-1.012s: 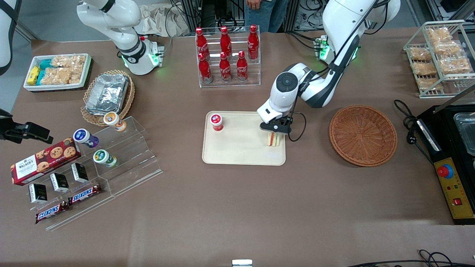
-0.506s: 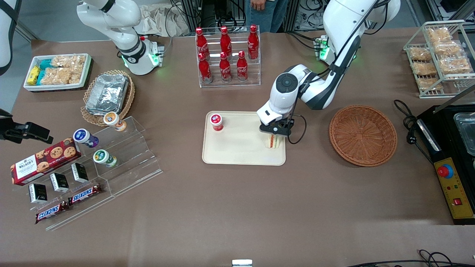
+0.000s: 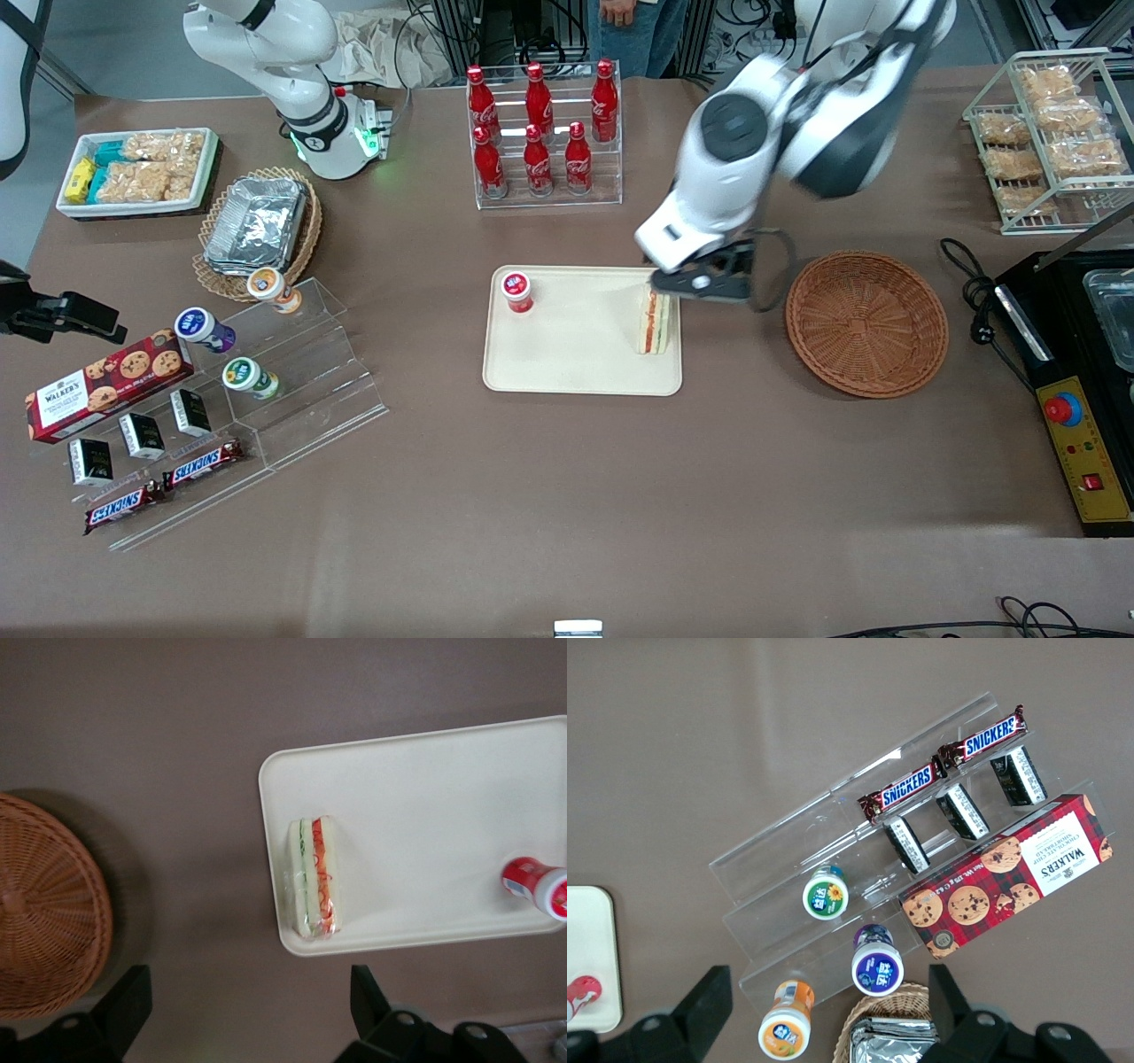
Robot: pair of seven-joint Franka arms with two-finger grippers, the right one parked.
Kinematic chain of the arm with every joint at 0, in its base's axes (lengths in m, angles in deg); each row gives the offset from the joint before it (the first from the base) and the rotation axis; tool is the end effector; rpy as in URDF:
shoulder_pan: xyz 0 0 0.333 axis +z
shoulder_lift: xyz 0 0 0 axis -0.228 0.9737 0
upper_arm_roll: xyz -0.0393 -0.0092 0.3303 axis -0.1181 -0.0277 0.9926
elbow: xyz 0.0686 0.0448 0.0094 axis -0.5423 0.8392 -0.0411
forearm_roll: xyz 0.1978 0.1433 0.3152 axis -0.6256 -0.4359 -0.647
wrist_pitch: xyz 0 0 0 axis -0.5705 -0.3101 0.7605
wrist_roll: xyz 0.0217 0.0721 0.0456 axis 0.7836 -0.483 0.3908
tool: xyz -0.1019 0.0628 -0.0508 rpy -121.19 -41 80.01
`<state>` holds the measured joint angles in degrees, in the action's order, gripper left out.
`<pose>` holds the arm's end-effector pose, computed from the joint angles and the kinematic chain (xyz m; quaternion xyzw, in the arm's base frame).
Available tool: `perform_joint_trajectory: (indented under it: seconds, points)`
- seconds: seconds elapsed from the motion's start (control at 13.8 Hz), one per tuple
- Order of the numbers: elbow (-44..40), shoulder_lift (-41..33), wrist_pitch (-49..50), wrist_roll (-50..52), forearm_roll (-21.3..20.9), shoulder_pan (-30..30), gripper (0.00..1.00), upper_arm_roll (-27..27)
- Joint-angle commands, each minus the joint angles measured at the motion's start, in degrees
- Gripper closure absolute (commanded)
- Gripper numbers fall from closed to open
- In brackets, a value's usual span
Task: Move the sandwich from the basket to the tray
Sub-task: 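Raise the left gripper away from the sandwich on the tray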
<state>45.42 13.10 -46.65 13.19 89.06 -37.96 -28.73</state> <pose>0.4963 -0.3274 0.4805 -0.9963 0.0808 0.0288 0.0057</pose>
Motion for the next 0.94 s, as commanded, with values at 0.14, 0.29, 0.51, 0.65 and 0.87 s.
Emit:
perform_joint_trajectory:
  seconds: [0.14, 0.29, 0.51, 0.65, 0.87]
  points:
    - [-1.6, -6.6, 7.0, -9.6, 3.0, 0.1, 0.00, 9.7]
    - [-3.5, -7.4, 11.4, -13.0, 5.4, 0.3, 0.00, 15.1]
    - [-7.9, -7.2, 16.1, -17.2, 4.6, 10.1, 0.00, 11.4]
    - [-8.6, -7.4, 17.3, -18.0, 3.4, 12.6, 0.00, 10.7]
    - [-10.5, -7.2, 17.5, -18.0, 0.9, 15.4, 0.00, 9.3]
